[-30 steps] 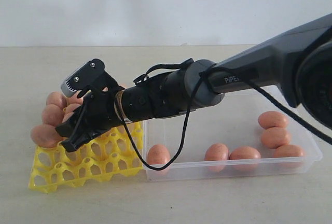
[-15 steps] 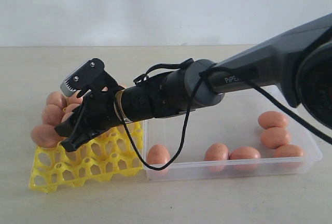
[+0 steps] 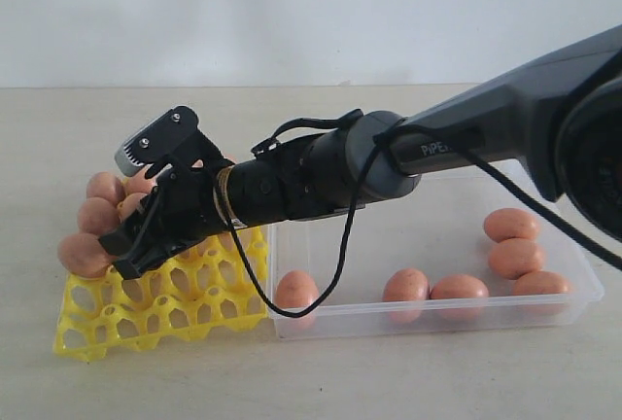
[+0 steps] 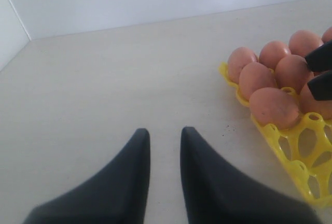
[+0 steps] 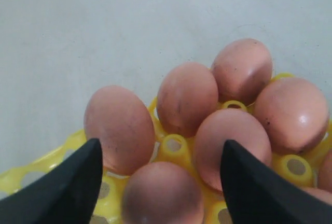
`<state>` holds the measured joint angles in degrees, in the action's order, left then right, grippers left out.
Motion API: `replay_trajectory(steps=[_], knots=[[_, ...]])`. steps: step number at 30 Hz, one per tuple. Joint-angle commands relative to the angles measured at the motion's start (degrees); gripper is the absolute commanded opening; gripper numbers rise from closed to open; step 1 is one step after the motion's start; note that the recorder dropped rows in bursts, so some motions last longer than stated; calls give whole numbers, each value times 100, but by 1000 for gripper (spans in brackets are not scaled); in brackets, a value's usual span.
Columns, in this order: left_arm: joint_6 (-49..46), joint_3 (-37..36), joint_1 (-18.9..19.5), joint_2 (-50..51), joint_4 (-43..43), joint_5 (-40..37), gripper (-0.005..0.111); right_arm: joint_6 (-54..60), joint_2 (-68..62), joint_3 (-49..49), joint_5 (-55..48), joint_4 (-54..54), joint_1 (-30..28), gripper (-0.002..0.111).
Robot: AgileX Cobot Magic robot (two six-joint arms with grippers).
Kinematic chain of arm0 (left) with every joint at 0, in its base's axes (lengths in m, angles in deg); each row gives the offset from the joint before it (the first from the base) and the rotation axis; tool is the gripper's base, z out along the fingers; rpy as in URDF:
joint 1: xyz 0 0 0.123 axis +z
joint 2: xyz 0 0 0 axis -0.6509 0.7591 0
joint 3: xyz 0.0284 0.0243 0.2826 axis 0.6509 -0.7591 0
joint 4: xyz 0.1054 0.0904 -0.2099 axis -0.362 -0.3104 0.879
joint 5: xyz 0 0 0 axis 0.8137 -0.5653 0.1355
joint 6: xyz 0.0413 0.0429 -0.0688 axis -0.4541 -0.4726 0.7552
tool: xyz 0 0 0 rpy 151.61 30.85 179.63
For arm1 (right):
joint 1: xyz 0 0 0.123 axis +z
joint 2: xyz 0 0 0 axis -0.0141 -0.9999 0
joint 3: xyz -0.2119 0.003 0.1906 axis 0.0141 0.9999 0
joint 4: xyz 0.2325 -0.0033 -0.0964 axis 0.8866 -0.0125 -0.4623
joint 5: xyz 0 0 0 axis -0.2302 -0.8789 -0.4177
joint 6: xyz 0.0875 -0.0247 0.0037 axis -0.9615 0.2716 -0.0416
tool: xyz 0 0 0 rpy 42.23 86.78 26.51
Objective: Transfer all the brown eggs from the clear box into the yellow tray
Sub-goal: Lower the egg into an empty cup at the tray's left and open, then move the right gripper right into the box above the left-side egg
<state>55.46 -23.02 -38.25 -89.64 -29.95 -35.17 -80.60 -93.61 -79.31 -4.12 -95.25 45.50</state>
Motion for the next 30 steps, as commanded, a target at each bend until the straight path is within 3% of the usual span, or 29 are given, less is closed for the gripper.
replay_trajectory(steps=[1, 15, 18, 23, 30], knots=[[11, -22, -31, -11, 11, 41, 22, 34, 29, -28, 32, 69, -9, 64], [11, -22, -31, -11, 11, 41, 22, -42, 780, -28, 90, 82, -9, 61], [11, -22, -31, -11, 11, 41, 22, -52, 1072, -28, -39, 82, -9, 47], [11, -22, -31, -11, 11, 41, 22, -157, 1499, -28, -408, 47, -9, -1], [11, -22, -31, -11, 11, 41, 22, -444, 2000, -28, -800, -930, -9, 0]])
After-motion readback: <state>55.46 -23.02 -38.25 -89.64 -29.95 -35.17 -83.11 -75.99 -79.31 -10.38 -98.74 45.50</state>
